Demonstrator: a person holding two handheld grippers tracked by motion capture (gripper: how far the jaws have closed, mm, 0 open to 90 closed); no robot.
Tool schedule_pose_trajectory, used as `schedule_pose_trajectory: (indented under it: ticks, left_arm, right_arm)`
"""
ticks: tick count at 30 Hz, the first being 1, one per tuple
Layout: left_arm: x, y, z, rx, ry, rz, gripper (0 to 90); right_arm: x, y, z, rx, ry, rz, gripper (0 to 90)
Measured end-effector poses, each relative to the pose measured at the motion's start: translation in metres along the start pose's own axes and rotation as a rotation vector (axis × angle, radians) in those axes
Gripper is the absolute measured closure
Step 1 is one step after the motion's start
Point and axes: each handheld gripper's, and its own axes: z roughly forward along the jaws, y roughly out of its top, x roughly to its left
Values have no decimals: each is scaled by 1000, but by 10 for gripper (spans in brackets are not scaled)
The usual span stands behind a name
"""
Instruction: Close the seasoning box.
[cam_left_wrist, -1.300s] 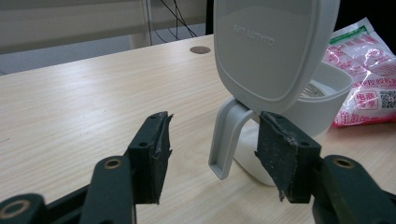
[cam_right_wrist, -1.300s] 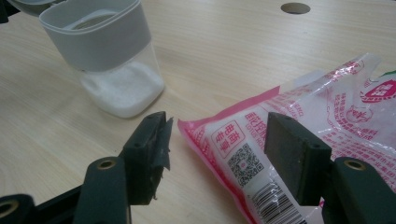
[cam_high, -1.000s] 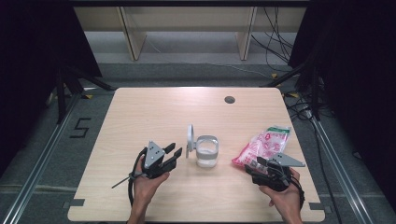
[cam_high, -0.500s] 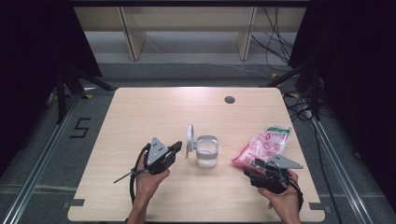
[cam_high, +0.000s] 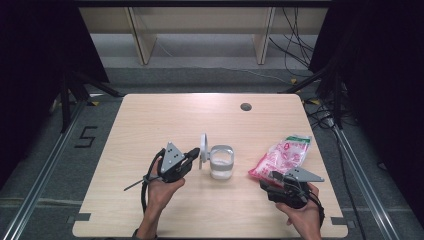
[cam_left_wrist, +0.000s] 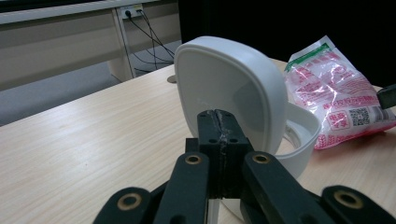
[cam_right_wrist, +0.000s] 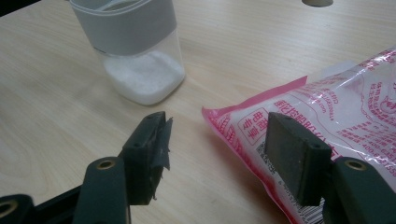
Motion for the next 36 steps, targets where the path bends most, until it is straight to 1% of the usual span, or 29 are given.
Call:
schedule_pose_trajectory:
  ticks: [1,2,4,7,8,9,11,12,15,17,18,19,20,21,22,25,26,27,28,29,30,35,36]
  left_arm:
    - [-1,1,-1,15,4,7,893]
    - [-1,1,1,9,0,10,893]
    - [-2,2,1,12,-1,11,893]
    - [-4,4,2,10,-4,16,893]
    - [-4,4,2,10,-6,20,893]
    - [-2,5,3,0,-9,47,893]
    - [-3,6,3,0,-8,48,893]
    - [-4,6,4,0,-11,51,893]
    - [-5,7,5,-1,-11,49,893]
    - [-6,8,5,-2,-11,57,893]
    - [-6,8,5,-2,-11,57,893]
    - [-6,8,5,-1,-13,60,893]
    - [-7,8,6,-9,-19,54,893]
    - [-8,9,6,-1,-16,62,893]
    - [-9,9,7,1,-17,62,893]
    - [-11,10,8,2,-25,67,893]
    - [-12,9,9,-6,-32,63,893]
    - [-13,10,9,3,-29,68,893]
    - [-14,10,10,4,-33,67,893]
    - [-15,10,10,6,-35,69,893]
    - [-16,10,11,3,-37,69,893]
    - [-19,10,12,-3,-56,59,892]
    - [-19,11,12,-3,-58,59,892]
  right_arm:
    - [2,0,0,4,6,17,400]
    - [1,0,0,0,14,0,400]
    - [0,0,0,-9,5,-27,400]
    - [1,0,0,-7,7,-26,400]
    - [1,-1,0,-8,14,-12,399]
    - [2,-1,0,-5,17,-9,399]
    - [1,-1,0,-8,17,-11,399]
    - [4,-1,-1,-4,21,20,399]
    - [4,-2,-1,-2,20,22,399]
    - [4,-2,-1,-3,20,21,399]
    - [1,-2,-1,-6,17,-10,399]
    - [1,-2,-1,-6,17,-10,399]
    - [1,-2,-1,0,15,-9,399]
    - [1,-2,-1,0,15,-9,399]
    - [1,-2,-1,-8,10,-27,399]
    - [1,-2,-1,-5,15,-18,399]
    - [4,-3,-2,15,21,22,399]
    - [2,-2,-1,2,16,-16,399]
    - [4,-3,0,0,25,11,399]
    - [2,-3,0,-3,21,-18,399]
    - [2,-3,0,-4,18,-21,399]
    - [2,-3,0,-5,18,-21,399]
    - [3,-3,0,-3,23,2,399]
